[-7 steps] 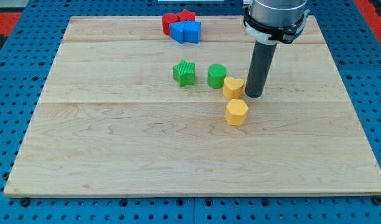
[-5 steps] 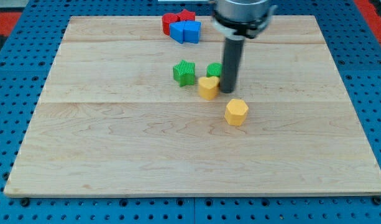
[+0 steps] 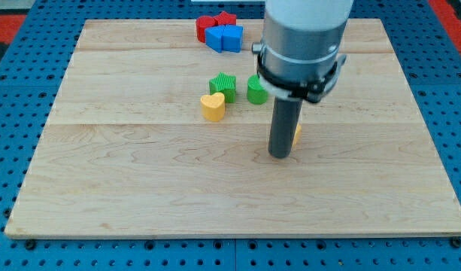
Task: Move the yellow hexagon closer to green circle
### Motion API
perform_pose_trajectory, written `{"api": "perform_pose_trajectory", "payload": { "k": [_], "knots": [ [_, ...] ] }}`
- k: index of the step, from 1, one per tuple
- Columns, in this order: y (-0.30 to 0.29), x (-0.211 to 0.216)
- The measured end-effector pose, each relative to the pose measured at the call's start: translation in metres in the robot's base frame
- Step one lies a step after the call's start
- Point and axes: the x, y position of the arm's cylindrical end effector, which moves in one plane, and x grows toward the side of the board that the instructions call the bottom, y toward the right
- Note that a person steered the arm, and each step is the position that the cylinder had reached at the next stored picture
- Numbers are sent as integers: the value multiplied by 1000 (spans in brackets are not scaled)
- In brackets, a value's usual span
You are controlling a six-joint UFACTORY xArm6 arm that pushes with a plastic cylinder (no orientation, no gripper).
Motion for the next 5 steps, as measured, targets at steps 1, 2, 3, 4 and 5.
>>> {"api": "perform_pose_trajectory", "payload": {
  "k": [1,2,3,4,5],
  "knots": [
    [-11,-41],
    [-10,-48],
    [48,-15],
    [90,-10],
    [80,-44]
  ]
}}
